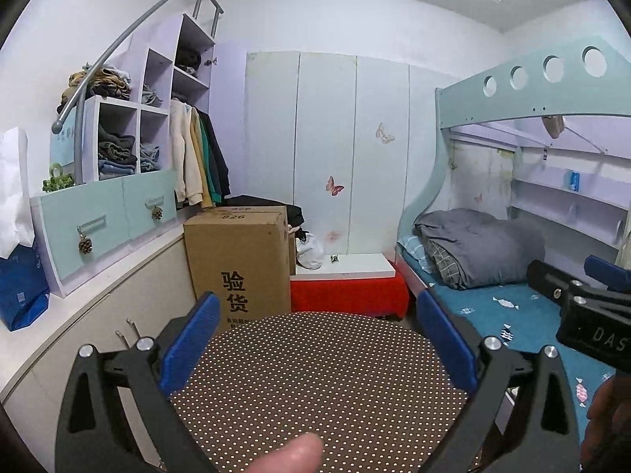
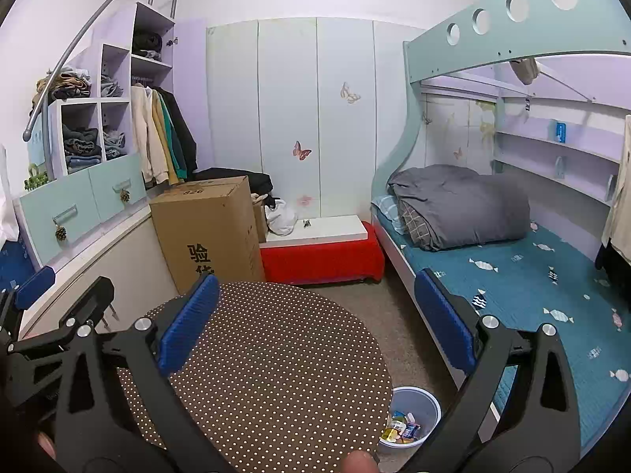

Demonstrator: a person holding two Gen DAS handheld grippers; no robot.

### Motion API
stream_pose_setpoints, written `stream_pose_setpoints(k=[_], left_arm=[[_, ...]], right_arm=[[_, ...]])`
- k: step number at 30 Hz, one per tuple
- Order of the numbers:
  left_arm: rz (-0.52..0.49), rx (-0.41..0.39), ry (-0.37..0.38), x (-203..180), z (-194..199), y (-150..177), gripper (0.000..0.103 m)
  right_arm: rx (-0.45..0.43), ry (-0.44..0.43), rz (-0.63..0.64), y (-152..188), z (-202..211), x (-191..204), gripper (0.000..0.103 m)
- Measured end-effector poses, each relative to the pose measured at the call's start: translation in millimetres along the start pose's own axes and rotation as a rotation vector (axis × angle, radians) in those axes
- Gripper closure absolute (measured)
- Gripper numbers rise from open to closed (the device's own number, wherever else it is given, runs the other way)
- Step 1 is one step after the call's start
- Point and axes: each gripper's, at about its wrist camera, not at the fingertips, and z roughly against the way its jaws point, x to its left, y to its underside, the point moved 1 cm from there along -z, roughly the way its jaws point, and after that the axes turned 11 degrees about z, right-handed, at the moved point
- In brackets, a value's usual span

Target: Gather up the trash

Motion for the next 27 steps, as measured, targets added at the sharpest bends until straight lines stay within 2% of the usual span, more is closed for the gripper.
stream_pose_setpoints(k=[19,27], left_arm=[[-0.016,-0.018,-0.01,-11,5,4,0.005],[-0.004,0.013,-0.026,-10,0,1,0.004]], right_arm=[[0.004,-0.009,-0.013,-1,2,-3,0.006],[0.0,-0.023,-0.001,0,3,-1,0.006]])
